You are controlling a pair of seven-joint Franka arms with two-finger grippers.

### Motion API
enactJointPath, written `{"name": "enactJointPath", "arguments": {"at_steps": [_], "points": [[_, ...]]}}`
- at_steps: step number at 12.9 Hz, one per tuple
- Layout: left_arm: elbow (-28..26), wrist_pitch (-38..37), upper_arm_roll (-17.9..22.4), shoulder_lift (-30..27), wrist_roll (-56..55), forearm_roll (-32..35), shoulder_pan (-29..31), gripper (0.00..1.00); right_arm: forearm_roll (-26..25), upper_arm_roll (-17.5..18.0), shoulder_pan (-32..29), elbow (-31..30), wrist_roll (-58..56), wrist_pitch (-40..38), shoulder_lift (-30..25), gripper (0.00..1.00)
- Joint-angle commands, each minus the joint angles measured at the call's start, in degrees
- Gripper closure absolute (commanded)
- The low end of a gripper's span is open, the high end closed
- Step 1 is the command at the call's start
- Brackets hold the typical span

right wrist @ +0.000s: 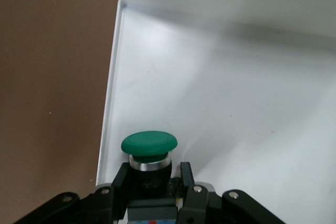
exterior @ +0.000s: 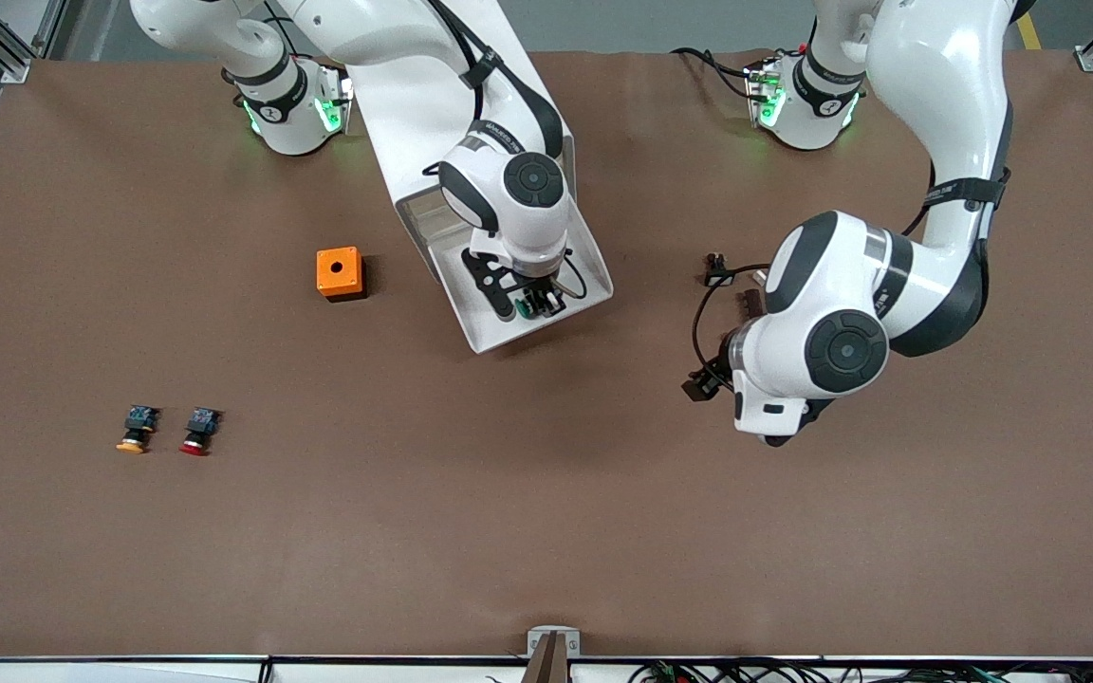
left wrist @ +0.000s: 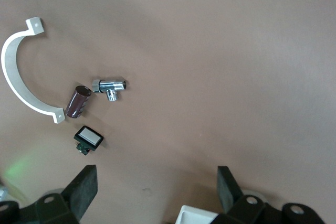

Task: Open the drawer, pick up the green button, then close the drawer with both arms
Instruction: 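Lift the green button out with the right gripper while the left gripper pushes the drawer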

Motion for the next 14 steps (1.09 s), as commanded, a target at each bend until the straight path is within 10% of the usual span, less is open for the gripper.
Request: {"name": "enactJointPath", "arguments": {"at_steps": [1, 8, 14], "points": [[-3.7, 1.5, -0.8, -1.1, 3.7, 5.4, -3.2, 0.00, 0.2, -0.4, 0.4, 2.6, 0.4, -2.3, 0.6, 1.00], [-9.6, 17.5, -6.5, 2.6, 5.1, 5.7, -6.2, 0.00, 4.3, -0.9, -8.7, 13.3, -27.0, -24.9, -5.4, 1.00], [-9.6, 30.1, -6.4, 8.2, 2.3, 9.1, -12.2, 0.00, 0.8, -0.9, -30.5, 11.6, -70.9, -23.2, -7.2, 1.00]]}}
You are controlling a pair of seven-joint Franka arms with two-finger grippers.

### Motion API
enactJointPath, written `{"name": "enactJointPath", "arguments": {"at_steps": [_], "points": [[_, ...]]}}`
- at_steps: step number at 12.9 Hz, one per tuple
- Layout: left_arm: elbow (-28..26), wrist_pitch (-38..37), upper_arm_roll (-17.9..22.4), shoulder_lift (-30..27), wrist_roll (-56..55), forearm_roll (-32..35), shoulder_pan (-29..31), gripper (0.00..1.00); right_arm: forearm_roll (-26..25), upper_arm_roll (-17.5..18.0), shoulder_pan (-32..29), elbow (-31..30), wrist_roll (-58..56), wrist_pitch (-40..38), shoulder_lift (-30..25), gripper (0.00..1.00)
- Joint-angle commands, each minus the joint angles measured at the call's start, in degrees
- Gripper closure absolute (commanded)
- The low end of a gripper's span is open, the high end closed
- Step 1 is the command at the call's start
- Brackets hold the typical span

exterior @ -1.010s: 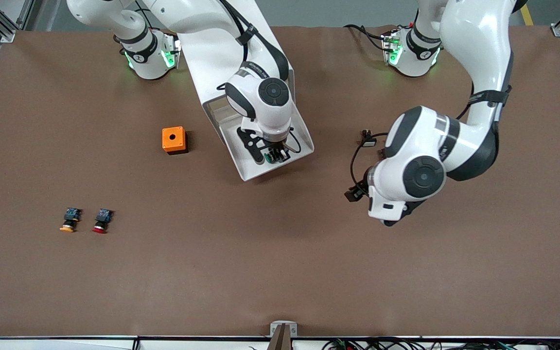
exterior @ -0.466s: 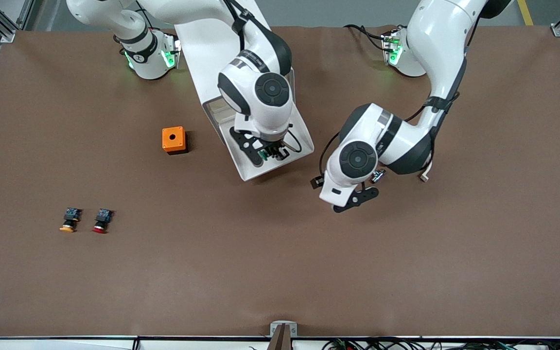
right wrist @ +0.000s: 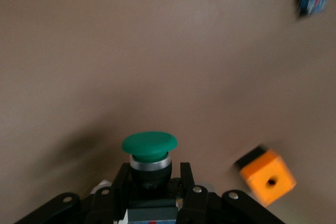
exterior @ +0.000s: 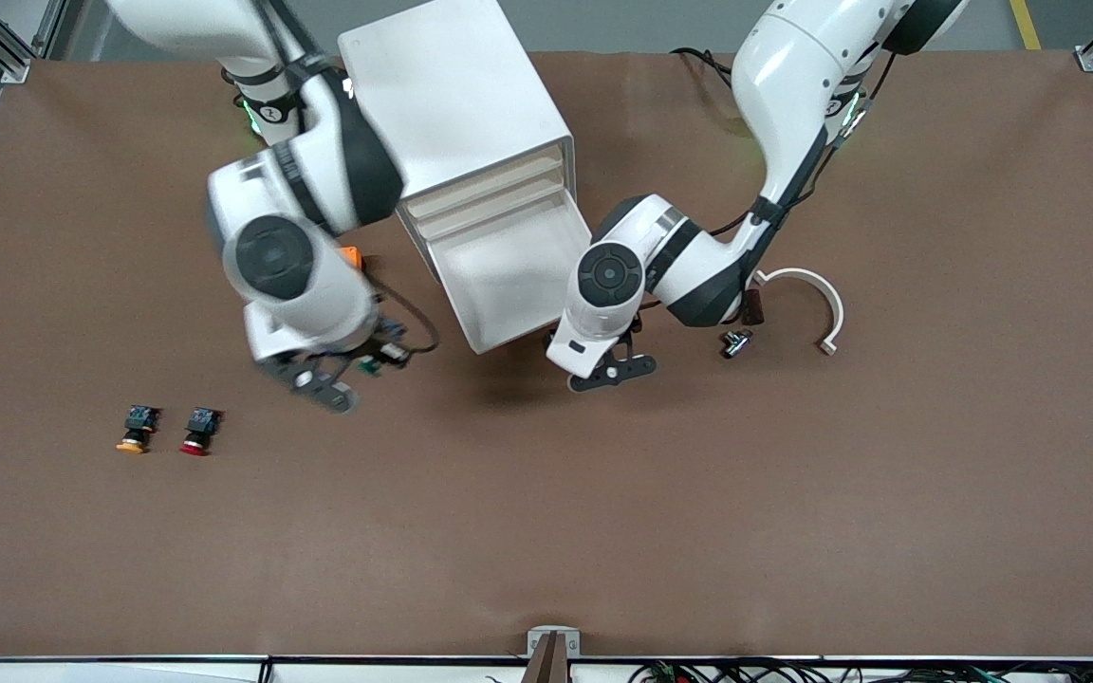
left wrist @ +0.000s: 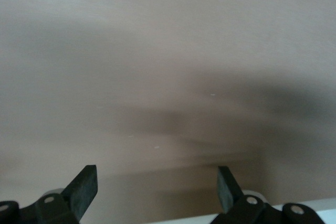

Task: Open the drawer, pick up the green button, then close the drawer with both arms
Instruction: 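Place the green button beside the red button while the left gripper closes the drawer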

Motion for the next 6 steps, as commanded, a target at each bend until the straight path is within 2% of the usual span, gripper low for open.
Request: {"name": "enactJointPath", "arguments": {"at_steps": [1, 4, 6], "points": [[-0.3, 3.6, 0.0, 1.5, -2.9, 1.4, -1.3, 0.00, -1.1, 1.4, -8.7, -3.1, -16.7, 4.2, -0.4, 1.00], [-2.2, 3.7, -0.3, 1.4, -5.1, 0.3, -2.3, 0.00, -1.3, 1.4, -16.2, -8.2, -29.4, 12.1, -0.2, 1.00], [-4.0, 3.4, -0.4, 0.9, -8.1, -1.4, -4.2, 0.00, -1.3, 1.4, -18.9, -13.6, -34.8, 20.0, -0.2, 1.00]]}}
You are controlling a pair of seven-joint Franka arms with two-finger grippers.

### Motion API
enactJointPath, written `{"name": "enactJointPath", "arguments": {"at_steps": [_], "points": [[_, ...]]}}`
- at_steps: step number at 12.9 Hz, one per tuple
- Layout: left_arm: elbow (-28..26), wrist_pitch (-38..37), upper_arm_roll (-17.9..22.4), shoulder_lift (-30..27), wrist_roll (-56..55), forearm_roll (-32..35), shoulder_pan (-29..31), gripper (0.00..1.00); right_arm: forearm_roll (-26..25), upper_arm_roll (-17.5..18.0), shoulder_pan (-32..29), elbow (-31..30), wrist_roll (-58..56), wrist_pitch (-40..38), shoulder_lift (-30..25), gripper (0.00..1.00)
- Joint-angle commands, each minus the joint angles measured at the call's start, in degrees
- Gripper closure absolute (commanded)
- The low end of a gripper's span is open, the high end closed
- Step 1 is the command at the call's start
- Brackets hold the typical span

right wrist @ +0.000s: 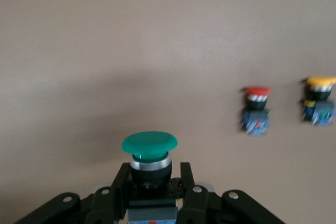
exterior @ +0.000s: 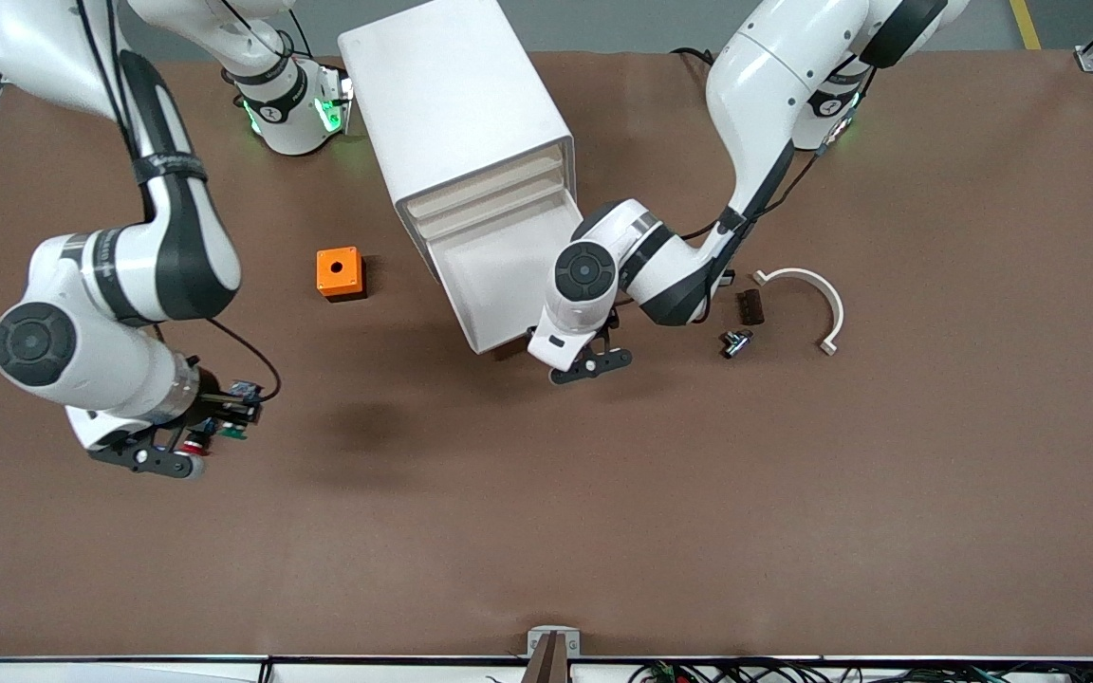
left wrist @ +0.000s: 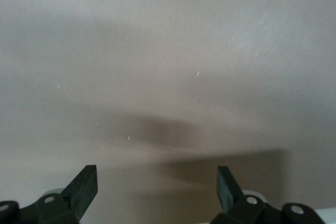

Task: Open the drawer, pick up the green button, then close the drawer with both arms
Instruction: 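Place the green button beside the red button while the left gripper closes the drawer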

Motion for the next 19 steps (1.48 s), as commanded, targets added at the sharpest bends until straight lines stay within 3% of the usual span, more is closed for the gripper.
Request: {"name": "enactJointPath", "arguments": {"at_steps": [1, 4, 10, 14, 16, 19], "points": [[-2.9, 0.0, -0.3, -1.5, -4.1, -2.6, -2.3, 0.00, -0.7, 1.4, -2.8, -8.3, -3.6, 9.6, -1.0, 1.00], [-2.9, 0.0, -4.0, -1.5, -9.9, -4.2, -2.7, 0.00, -0.7, 1.4, -3.1, -17.4, -3.6, 23.3, -0.2, 1.00], [-3.7, -3.0, -11.6, -1.0, -20.2, -4.3, -2.9, 0.00, -0.7, 1.4, -6.7, -17.3, -6.6, 25.6, 5.1, 1.00], [-3.8, -3.1, -12.2, -0.9, -23.0, -8.1, -4.2, 0.00, -0.6, 1.5, -8.1, -17.3, -6.5, 25.6, 6.4, 1.00], [-3.6, -3.1, -11.8, -1.5, -22.9, -8.0, -2.4, 0.00, -0.6, 1.5, -8.2, -17.4, -6.5, 25.7, 7.1, 1.00], [-2.4, -7.3, -11.8, -5.4, -21.0, -4.8, 6.1, 0.00, -0.6, 1.5, -8.2, -17.3, -6.5, 25.7, 7.2, 1.00]]}}
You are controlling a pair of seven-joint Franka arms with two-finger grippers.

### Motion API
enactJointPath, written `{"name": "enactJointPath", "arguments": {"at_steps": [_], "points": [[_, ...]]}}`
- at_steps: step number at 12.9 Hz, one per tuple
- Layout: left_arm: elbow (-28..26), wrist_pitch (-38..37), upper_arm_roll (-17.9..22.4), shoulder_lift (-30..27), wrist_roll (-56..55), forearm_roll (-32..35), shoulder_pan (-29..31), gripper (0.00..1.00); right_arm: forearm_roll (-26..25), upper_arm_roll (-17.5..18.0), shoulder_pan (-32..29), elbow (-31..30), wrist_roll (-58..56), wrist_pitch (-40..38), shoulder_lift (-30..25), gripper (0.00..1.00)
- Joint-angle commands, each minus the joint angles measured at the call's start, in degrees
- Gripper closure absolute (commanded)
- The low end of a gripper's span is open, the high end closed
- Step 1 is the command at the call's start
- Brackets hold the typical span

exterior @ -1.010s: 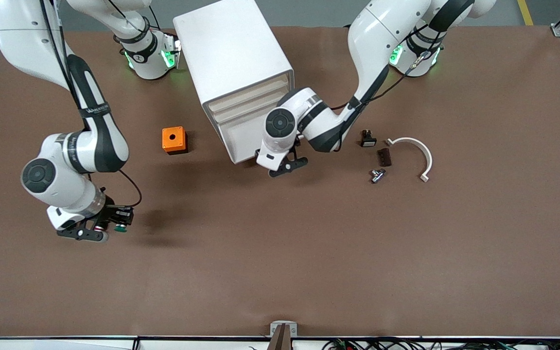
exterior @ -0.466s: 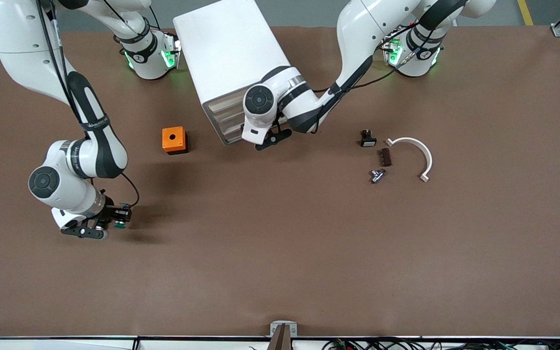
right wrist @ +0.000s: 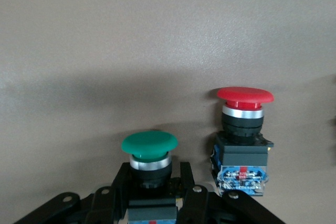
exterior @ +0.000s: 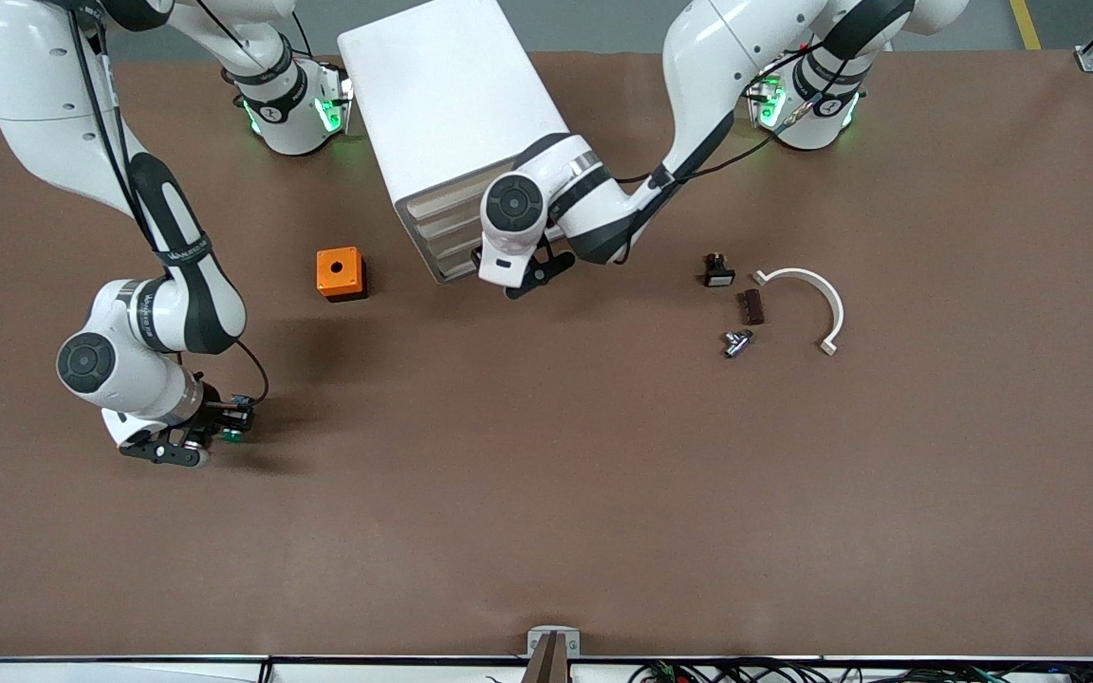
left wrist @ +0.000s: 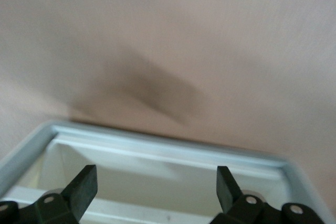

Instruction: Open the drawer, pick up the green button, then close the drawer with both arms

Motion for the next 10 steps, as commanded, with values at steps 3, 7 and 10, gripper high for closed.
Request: {"name": "enactJointPath", "arguments": {"at_steps": [3, 7, 10], "points": [[-0.1, -10.9, -0.4, -11.5, 9.6, 3.4, 14.4, 0.00, -0.5, 1.0, -0.9, 0.1, -0.4, 1.9, 0.0, 1.00], [0.1, -16.7, -0.7, -20.1, 21.3, 5.3, 27.4, 0.00, -0.5, 1.0, -0.9, 1.6, -0.4, 2.3, 1.5, 1.00], [0.0, -23.0, -0.4, -27.1, 33.2, 5.5, 34.5, 0.00, -0.6, 1.0, -0.8, 2.5, -0.4, 2.4, 2.2, 1.00]]}}
